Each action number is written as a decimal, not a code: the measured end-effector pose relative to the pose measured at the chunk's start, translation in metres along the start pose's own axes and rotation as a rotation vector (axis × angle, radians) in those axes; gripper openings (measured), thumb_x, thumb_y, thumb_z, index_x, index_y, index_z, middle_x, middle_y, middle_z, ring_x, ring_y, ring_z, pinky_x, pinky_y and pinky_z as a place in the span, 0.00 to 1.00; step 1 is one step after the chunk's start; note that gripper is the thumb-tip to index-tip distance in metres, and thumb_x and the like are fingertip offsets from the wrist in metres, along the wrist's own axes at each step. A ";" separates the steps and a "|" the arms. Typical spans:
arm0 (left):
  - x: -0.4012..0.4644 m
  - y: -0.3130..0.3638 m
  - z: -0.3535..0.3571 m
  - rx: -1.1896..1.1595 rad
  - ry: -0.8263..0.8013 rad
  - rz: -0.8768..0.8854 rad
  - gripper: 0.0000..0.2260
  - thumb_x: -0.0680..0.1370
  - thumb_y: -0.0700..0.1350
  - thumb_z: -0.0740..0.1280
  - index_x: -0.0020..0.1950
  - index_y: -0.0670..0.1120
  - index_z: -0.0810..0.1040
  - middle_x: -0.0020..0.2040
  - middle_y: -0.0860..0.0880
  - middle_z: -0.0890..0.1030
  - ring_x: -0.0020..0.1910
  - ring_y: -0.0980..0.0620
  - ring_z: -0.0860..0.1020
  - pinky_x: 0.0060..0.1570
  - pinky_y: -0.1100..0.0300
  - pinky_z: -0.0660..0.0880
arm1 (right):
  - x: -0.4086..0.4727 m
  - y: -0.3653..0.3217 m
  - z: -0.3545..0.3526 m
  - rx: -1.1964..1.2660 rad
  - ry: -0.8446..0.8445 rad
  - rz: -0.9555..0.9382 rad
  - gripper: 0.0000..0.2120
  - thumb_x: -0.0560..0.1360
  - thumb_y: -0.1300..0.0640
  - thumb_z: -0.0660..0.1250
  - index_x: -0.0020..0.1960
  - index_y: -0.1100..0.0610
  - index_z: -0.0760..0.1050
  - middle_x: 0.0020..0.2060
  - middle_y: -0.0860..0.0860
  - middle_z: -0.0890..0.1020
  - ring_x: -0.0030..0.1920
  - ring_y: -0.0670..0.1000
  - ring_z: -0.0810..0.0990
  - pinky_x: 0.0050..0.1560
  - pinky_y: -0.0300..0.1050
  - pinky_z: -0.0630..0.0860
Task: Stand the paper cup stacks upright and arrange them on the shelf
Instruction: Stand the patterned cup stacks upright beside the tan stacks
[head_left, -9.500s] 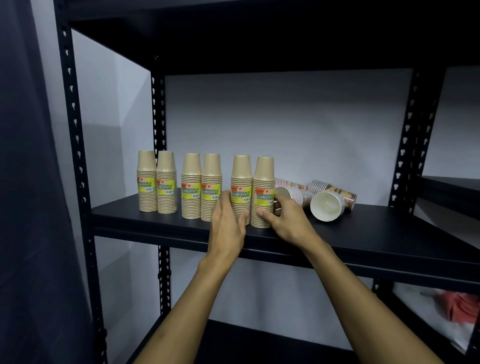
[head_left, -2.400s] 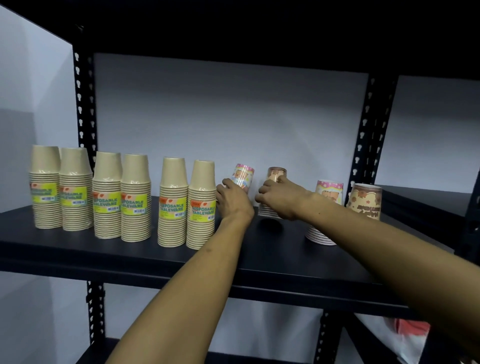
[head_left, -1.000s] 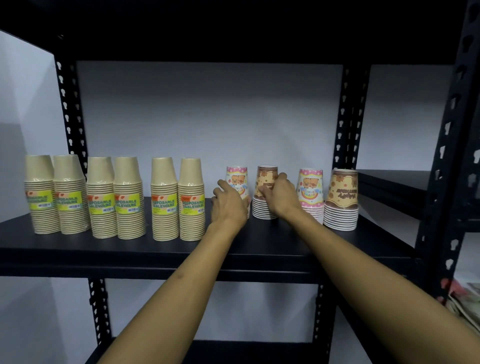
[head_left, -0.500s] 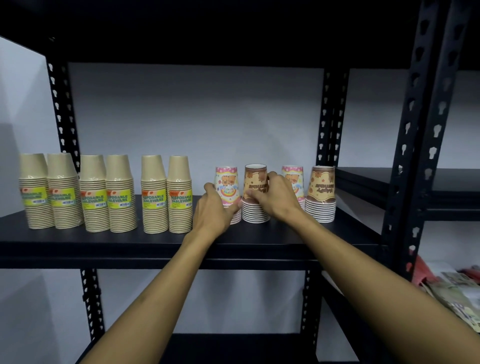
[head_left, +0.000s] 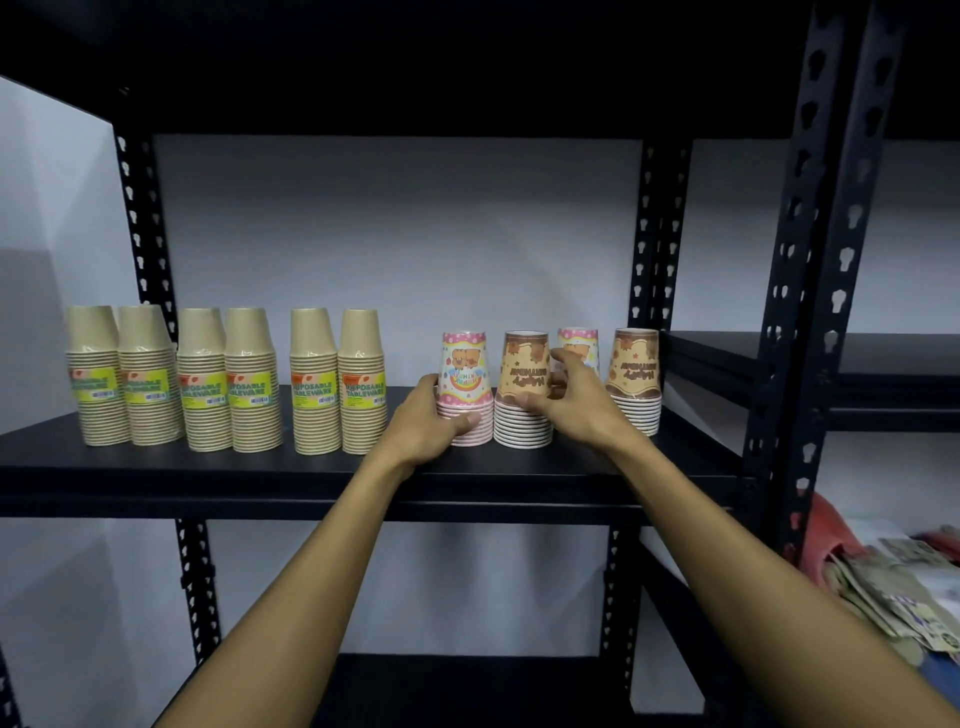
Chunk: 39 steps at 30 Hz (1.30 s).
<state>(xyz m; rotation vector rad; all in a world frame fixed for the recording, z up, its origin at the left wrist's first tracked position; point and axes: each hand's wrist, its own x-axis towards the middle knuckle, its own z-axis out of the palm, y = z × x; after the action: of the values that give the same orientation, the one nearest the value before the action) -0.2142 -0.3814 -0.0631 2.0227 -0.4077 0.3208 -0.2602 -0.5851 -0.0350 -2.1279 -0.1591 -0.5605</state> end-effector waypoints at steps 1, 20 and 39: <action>-0.001 0.000 0.001 0.024 0.009 0.003 0.31 0.72 0.49 0.77 0.71 0.46 0.68 0.65 0.48 0.79 0.62 0.49 0.78 0.65 0.52 0.73 | -0.001 0.002 0.001 0.004 0.017 0.002 0.42 0.71 0.52 0.77 0.78 0.58 0.58 0.68 0.55 0.76 0.64 0.53 0.78 0.68 0.52 0.73; -0.010 0.007 0.009 0.184 0.092 0.052 0.33 0.69 0.55 0.78 0.68 0.44 0.71 0.63 0.47 0.80 0.60 0.49 0.79 0.55 0.60 0.74 | -0.013 0.026 0.006 0.025 0.106 -0.032 0.38 0.67 0.45 0.78 0.70 0.58 0.69 0.62 0.52 0.80 0.60 0.52 0.80 0.63 0.53 0.77; -0.012 0.007 0.011 0.280 0.102 0.042 0.31 0.70 0.57 0.76 0.66 0.43 0.72 0.62 0.46 0.80 0.61 0.48 0.78 0.55 0.57 0.76 | -0.019 0.024 0.003 -0.020 0.102 -0.030 0.34 0.69 0.51 0.78 0.70 0.58 0.70 0.60 0.53 0.81 0.59 0.53 0.81 0.61 0.47 0.77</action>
<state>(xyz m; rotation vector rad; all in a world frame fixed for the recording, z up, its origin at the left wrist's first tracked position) -0.2273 -0.3928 -0.0672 2.2606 -0.3569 0.5300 -0.2682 -0.5949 -0.0631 -2.1143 -0.1286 -0.6896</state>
